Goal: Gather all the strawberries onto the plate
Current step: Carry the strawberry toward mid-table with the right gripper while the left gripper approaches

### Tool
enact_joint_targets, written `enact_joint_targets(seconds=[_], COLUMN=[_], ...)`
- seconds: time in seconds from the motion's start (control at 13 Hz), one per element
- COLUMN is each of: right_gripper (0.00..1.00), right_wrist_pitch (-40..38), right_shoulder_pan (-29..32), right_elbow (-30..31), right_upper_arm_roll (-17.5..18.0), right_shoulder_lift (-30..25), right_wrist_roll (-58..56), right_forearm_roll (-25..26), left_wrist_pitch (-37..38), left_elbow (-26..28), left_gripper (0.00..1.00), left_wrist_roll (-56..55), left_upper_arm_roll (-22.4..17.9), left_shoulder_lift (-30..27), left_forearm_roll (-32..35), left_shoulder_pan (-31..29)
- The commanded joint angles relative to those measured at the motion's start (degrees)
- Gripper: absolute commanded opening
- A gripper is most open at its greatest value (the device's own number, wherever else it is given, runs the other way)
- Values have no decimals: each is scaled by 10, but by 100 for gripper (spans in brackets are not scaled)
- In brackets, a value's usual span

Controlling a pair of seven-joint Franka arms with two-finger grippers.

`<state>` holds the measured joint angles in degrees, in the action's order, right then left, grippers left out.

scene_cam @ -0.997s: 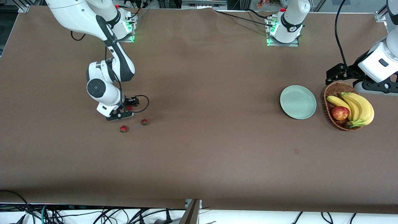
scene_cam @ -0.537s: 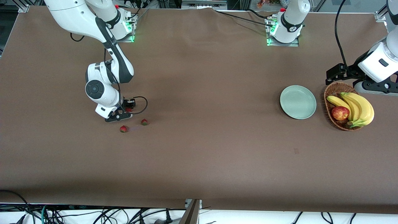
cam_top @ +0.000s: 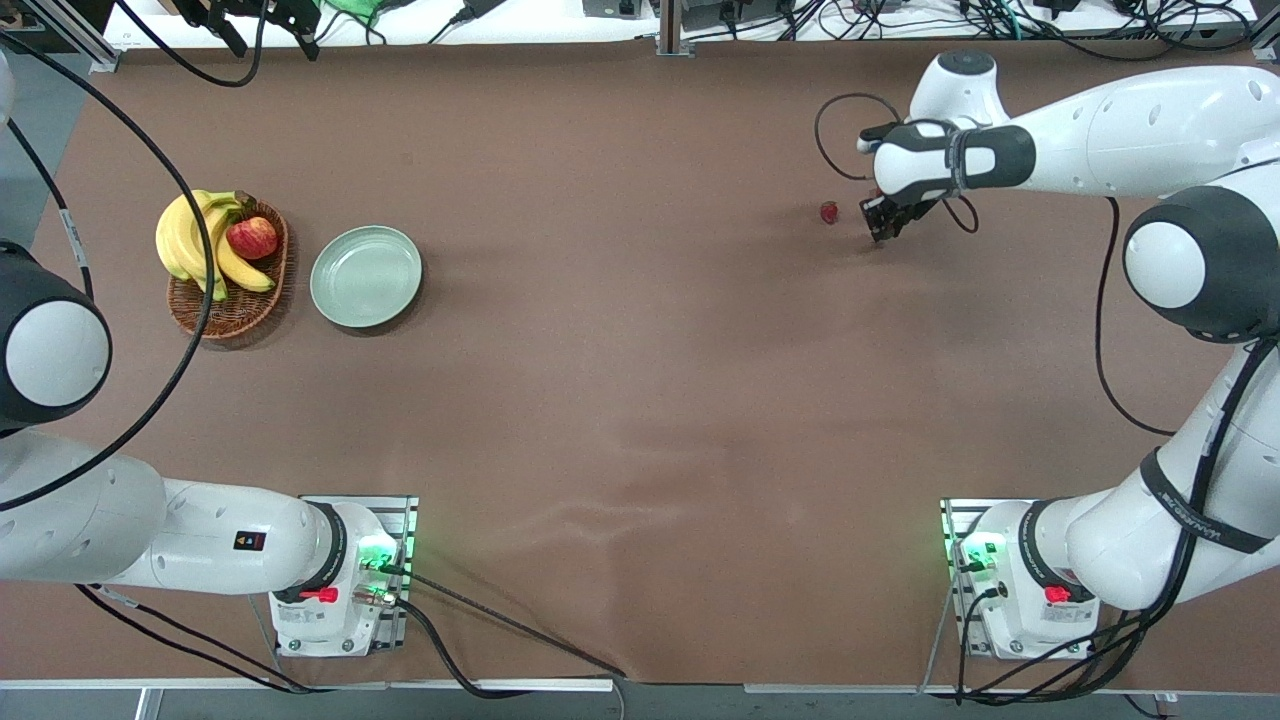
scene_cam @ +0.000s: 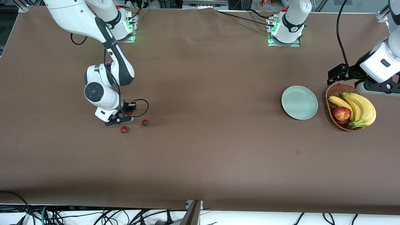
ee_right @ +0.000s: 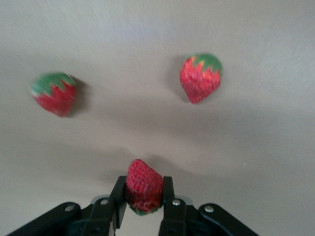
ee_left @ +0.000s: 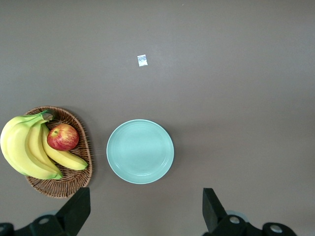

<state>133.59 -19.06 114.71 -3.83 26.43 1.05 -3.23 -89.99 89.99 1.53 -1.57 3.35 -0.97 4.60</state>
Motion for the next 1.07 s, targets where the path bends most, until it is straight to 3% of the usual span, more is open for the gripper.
enact_joint_targets(seconds=[0.0,0.23,0.54,0.69,1.0], right_gripper=[8,8,9,10,14], right_wrist_pitch=[-105,-140,-127,-65,104], right_shoulder_pan=[-17,-50,-141,-198,-288], right_elbow=[-104,-187,-336,-395,-405], right_upper_arm_roll=[24,60,89,89,89], right_shoulder_lift=[8,38,141,198,266], right_wrist_roll=[86,205,414,522,664], right_forearm_roll=[-6,-10,-50,-50,-50], left_wrist_pitch=[2,2,3,2,-89], left_elbow=[-11,-10,-7,6,103], left_gripper=[100,100,100,100,100], left_wrist_roll=[2,2,-1,-1,6], left_upper_arm_roll=[-4,-4,-7,-7,-5], left_shoulder_lift=[4,7,23,24,13], left_forearm_roll=[-3,-4,-7,-11,-11], left_shoulder_pan=[2,2,-6,-11,-20])
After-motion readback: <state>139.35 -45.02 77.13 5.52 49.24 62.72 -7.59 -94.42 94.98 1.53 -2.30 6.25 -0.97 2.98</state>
